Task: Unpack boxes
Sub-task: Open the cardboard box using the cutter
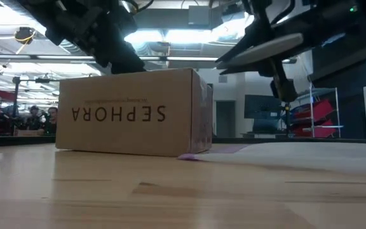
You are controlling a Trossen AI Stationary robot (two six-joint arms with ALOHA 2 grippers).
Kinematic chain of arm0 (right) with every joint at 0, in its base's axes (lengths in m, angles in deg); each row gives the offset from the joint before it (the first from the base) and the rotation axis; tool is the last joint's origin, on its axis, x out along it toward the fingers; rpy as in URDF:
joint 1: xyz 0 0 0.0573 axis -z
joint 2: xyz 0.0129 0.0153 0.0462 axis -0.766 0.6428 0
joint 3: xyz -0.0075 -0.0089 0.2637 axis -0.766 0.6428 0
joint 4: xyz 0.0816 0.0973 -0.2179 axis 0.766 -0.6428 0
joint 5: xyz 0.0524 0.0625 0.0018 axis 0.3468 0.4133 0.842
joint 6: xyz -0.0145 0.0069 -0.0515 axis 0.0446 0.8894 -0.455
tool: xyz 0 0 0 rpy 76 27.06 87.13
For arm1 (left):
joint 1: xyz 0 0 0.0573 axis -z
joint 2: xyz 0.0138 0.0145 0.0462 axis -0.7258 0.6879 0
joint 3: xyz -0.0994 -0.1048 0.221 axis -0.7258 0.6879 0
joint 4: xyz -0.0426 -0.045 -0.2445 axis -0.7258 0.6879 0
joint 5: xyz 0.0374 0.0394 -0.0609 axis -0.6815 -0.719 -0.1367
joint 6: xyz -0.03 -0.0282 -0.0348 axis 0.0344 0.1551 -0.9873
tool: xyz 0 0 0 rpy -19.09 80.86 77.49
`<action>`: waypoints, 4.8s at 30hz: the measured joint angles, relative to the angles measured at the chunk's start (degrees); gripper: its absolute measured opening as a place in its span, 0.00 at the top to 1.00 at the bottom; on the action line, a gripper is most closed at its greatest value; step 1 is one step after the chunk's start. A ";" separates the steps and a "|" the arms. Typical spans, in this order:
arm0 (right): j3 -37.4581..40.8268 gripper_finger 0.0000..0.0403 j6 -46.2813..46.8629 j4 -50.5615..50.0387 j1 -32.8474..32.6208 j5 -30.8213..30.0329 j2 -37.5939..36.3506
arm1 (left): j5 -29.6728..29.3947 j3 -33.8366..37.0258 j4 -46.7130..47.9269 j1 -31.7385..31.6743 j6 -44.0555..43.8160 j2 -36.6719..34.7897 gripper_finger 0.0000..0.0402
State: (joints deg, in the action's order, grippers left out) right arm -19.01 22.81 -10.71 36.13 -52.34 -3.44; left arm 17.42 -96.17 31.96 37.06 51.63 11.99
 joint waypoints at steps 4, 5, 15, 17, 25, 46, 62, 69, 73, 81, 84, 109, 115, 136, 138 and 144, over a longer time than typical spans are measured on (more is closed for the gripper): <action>-0.02 0.87 2.84 0.62 1.78 -0.05 0.00 | -0.51 -0.02 -1.08 -0.70 2.77 1.80 0.41; -0.01 0.87 4.12 0.22 1.95 -0.15 0.00 | -0.53 -0.02 -1.29 -0.93 3.22 2.47 0.41; 0.00 0.87 13.95 -2.27 1.90 -1.46 0.00 | -0.74 -0.22 -10.80 -2.13 7.85 10.56 0.41; 0.00 0.87 15.35 -2.79 1.89 -1.83 -0.01 | -0.89 -0.22 -12.83 -2.45 7.91 11.48 0.41; -0.01 0.87 17.75 -3.99 -0.13 -4.29 -0.77 | -0.74 -0.26 -12.42 -3.96 10.50 12.13 0.41; 0.05 0.87 13.10 -7.70 3.80 -0.62 -2.16 | -1.53 -0.07 -12.79 -4.78 10.37 12.23 0.41; 0.05 0.87 13.92 -12.96 0.90 -5.17 -6.17 | -1.38 -0.06 -13.03 -4.92 9.89 12.27 0.41; 0.05 0.87 12.49 -13.74 2.98 -3.51 -6.25 | -1.29 -0.04 -13.14 -4.92 9.65 12.27 0.41; 0.04 0.87 10.22 -11.70 5.02 -1.07 -6.23 | -1.29 -0.04 -13.14 -4.92 9.62 12.27 0.41; 0.02 0.87 9.04 -11.49 6.16 2.03 -6.21 | -1.29 -0.04 -13.16 -4.90 9.52 12.27 0.41; 0.02 0.87 9.04 -11.45 6.16 2.61 -6.21 | -1.29 -0.04 -13.16 -4.90 9.54 12.27 0.40; 0.02 0.87 8.65 -12.39 8.76 5.97 -6.16 | -1.27 -0.04 -13.21 -4.90 10.11 12.27 0.40; 0.02 0.87 9.20 -12.39 9.09 6.47 -6.16 | -1.27 -0.04 -13.21 -4.90 10.11 12.27 0.40; 0.02 0.87 10.15 -12.35 9.03 7.44 -6.16 | -1.27 -0.04 -13.29 -4.90 10.28 12.27 0.40; 0.02 0.87 10.14 -12.36 9.03 7.44 -6.16 | -1.27 -0.04 -13.29 -4.90 10.28 12.27 0.40; 0.02 0.87 10.13 -12.35 9.03 7.44 -6.16 | -1.28 -0.04 -13.31 -4.90 10.28 12.27 0.40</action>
State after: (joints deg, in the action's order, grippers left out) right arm -18.99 32.94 -23.05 45.16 -44.90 -9.60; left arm 16.13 -96.21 18.65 32.16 61.91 24.27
